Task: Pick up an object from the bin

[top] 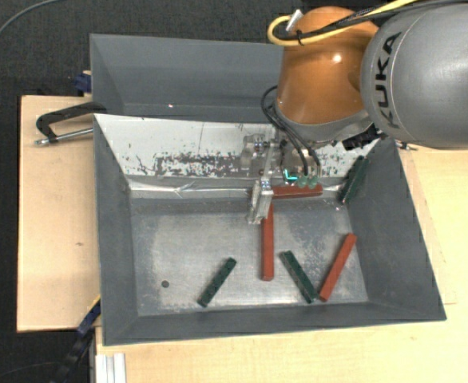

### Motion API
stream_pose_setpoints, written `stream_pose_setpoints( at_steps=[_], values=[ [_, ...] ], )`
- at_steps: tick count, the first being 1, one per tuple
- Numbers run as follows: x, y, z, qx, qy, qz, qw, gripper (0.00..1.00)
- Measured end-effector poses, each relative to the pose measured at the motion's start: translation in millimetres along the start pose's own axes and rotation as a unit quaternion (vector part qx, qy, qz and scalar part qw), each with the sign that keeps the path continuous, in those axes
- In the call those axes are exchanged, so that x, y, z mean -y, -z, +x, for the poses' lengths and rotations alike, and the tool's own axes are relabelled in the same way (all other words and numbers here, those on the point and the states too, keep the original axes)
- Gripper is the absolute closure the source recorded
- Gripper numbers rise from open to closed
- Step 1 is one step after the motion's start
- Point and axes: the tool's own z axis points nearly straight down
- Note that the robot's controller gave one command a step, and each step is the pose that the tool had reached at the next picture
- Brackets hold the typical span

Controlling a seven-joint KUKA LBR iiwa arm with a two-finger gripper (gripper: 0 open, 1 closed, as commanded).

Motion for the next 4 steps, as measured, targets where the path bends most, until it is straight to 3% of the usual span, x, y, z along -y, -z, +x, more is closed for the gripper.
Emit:
stream_pose_setpoints(
  at_steps=[1, 2, 3, 4],
  values=[
    [2.5, -85.8, 44.6, -0.0008, -0.022, 0.0, 0.9998, 0.0],
    [-19.5, -22.0, 0.4, 0.0077, 0.153, 0.0, 0.9881, 0.0],
    [-24.3, -143.2, 71.4, -0.0011, 0.185, 0.0, 0.9827, 0.0],
    [-24.2, -138.6, 67.4, 0.0044, 0.184, 0.0, 0.9828, 1.0]
  ],
)
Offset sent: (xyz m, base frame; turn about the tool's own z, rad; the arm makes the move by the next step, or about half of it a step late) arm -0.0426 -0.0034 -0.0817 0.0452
